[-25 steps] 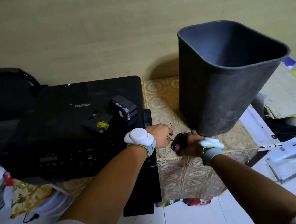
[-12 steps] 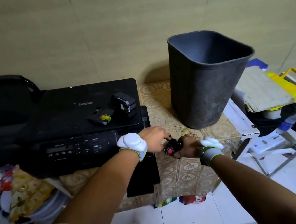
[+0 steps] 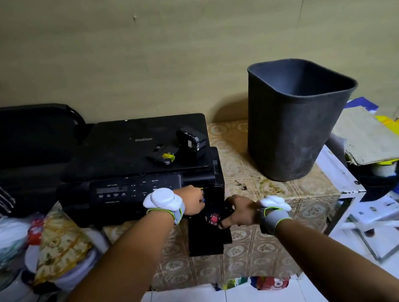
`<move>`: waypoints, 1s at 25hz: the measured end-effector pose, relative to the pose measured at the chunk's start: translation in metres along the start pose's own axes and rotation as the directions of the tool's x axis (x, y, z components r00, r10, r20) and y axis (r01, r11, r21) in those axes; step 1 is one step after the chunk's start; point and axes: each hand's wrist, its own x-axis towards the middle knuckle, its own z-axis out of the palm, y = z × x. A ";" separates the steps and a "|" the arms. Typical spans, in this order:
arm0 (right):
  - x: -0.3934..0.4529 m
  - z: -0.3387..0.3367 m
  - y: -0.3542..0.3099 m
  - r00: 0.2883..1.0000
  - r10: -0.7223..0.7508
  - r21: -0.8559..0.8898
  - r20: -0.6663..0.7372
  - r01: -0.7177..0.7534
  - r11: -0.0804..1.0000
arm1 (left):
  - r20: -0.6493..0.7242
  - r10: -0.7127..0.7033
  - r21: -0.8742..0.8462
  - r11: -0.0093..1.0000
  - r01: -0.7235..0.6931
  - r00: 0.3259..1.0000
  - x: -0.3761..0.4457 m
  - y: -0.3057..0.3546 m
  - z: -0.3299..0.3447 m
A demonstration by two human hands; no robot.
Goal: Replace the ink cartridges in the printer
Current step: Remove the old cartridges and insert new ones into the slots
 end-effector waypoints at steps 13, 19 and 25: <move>0.016 0.026 -0.029 0.998 -0.054 0.139 0.011 0.052 0.989 | 0.106 -0.220 -0.361 0.900 0.243 0.970 -0.004 -0.031 0.009; 0.018 0.036 -0.028 0.997 -0.072 0.158 0.019 0.068 0.985 | 0.071 -0.286 -0.436 0.853 0.287 0.956 -0.008 -0.027 0.006; 0.022 0.038 -0.026 0.995 -0.064 0.068 -0.079 0.069 0.995 | -0.027 -0.322 -0.472 0.838 0.272 0.946 -0.013 -0.009 -0.006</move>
